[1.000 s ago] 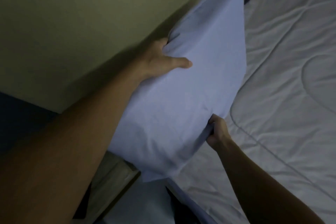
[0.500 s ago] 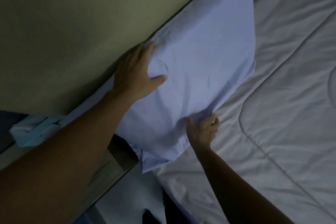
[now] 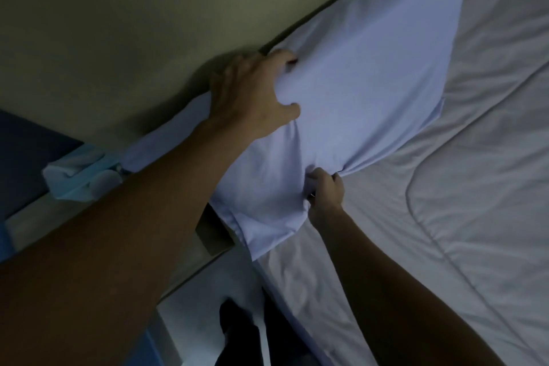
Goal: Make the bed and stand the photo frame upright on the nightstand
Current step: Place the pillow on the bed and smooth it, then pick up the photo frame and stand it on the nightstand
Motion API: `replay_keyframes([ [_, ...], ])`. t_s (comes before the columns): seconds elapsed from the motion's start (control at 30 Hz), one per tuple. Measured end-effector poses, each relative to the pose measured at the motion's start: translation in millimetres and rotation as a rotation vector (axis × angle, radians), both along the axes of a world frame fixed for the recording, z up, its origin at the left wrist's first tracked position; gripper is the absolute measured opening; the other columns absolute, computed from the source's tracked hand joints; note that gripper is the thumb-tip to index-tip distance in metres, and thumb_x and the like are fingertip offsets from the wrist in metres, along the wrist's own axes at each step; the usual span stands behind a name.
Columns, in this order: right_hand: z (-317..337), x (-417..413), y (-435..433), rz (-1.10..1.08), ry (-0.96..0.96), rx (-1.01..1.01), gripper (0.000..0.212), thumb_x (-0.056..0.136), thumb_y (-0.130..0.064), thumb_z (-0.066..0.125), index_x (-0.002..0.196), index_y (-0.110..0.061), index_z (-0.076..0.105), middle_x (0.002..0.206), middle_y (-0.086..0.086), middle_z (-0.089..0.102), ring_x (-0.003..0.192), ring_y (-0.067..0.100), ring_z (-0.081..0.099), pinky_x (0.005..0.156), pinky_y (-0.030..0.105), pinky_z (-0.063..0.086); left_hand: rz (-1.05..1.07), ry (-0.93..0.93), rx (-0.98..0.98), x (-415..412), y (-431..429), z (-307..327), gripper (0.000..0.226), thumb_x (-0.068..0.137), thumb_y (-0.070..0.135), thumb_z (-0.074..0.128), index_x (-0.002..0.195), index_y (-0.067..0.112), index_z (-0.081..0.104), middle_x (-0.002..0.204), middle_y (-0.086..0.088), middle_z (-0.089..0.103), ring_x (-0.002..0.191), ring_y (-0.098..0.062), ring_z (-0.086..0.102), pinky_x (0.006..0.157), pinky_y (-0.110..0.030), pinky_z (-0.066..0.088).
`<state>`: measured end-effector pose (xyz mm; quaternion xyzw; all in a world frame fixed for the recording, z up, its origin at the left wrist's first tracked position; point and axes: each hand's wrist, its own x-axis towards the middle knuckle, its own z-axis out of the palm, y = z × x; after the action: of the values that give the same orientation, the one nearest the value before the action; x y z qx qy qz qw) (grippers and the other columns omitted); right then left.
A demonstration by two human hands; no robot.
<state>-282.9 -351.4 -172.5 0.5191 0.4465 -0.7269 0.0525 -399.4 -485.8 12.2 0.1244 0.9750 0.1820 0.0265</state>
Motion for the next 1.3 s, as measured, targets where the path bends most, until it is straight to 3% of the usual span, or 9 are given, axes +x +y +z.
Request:
replay_keyframes([
  [0.07,2.2,4.2,2.8,0.122,0.02,-0.031,0.038,0.068,-0.008,0.066,0.105,-0.01,0.062,0.084,0.012,0.065,0.075,0.027,0.059,0.064,0.036,0.048,-0.008,-0.022,-0.044,-4.1,-5.4,-2.1,0.077,0.071,0.055,0.069,0.141,0.038,0.042,0.138,-0.005,0.056,0.126,-0.034,0.051,0.1,-0.052,0.046],
  [0.17,1.5,19.2,13.1,0.434,-0.03,0.097,0.046,0.075,-0.013,0.07,0.119,-0.012,0.056,0.101,0.009,0.065,0.087,0.026,0.063,0.07,0.035,0.055,-0.048,-0.112,-0.162,-1.4,-25.1,-20.1,0.084,0.083,0.054,0.061,0.154,0.039,0.018,0.158,-0.004,0.033,0.143,-0.031,0.033,0.11,-0.057,0.034],
  [0.27,8.1,32.1,17.9,0.65,-0.127,0.308,0.031,0.075,-0.012,0.064,0.105,-0.01,0.058,0.095,0.011,0.067,0.084,0.027,0.065,0.068,0.03,0.051,-0.08,-0.104,-0.189,15.9,-45.5,-25.8,0.087,0.089,0.054,0.056,0.157,0.035,0.005,0.164,-0.006,0.017,0.15,-0.028,0.019,0.117,-0.055,0.022],
  [0.37,27.8,43.7,9.2,0.738,-0.163,0.528,0.067,0.076,-0.019,0.063,0.14,-0.011,0.044,0.122,0.013,0.063,0.114,0.035,0.061,0.091,0.038,0.053,-0.03,-0.087,-0.171,43.3,-71.8,-19.3,0.075,0.097,0.043,0.049,0.158,0.03,0.007,0.165,-0.008,0.016,0.151,-0.028,0.017,0.12,-0.051,0.018],
  [0.43,48.2,58.5,-7.9,0.846,-0.039,0.69,0.074,0.087,-0.011,0.062,0.153,-0.006,0.029,0.145,0.019,0.05,0.134,0.036,0.049,0.109,0.035,0.04,0.034,-0.119,-0.092,67.6,-94.2,-16.3,0.067,0.101,0.032,0.046,0.158,0.024,0.012,0.164,-0.01,0.019,0.15,-0.029,0.02,0.119,-0.049,0.022],
  [0.53,75.9,82.4,-42.4,1.184,0.245,0.837,0.075,0.088,-0.006,0.061,0.154,-0.003,0.026,0.157,0.014,0.037,0.144,0.028,0.036,0.109,0.017,0.022,0.243,-0.221,0.209,116.0,-125.0,-4.5,0.057,0.103,0.02,0.043,0.156,0.015,0.021,0.163,-0.009,0.024,0.149,-0.026,0.025,0.12,-0.037,0.024],
  [0.93,145.7,141.9,-212.8,1.869,0.547,0.899,0.068,0.086,-0.011,0.057,0.151,-0.017,0.037,0.15,0.012,0.047,0.132,0.028,0.051,0.106,0.031,0.039,0.795,-0.583,0.553,356.2,-275.8,-10.4,0.048,0.104,0.023,0.04,0.152,0.017,0.035,0.156,-0.008,0.038,0.14,-0.027,0.039,0.114,-0.038,0.036],
  [1.07,141.4,151.1,-255.1,2.076,0.557,0.907,0.07,0.092,-0.02,0.058,0.154,-0.028,0.027,0.152,0.009,0.044,0.134,0.026,0.048,0.105,0.036,0.042,0.903,-0.616,0.64,402.4,-300.5,-22.9,0.047,0.104,0.026,0.041,0.151,0.02,0.036,0.152,-0.008,0.041,0.129,-0.027,0.05,0.091,-0.029,0.048],
  [1.3,95.8,148.3,-319.4,2.255,0.538,0.884,0.08,0.094,-0.02,0.06,0.158,-0.024,0.013,0.156,0.01,0.039,0.141,0.029,0.042,0.108,0.038,0.04,1.047,-0.621,0.739,430.8,-328.3,-78.1,0.051,0.102,0.032,0.045,0.151,0.021,0.036,0.15,-0.006,0.048,0.131,-0.025,0.051,0.106,-0.037,0.045],
])
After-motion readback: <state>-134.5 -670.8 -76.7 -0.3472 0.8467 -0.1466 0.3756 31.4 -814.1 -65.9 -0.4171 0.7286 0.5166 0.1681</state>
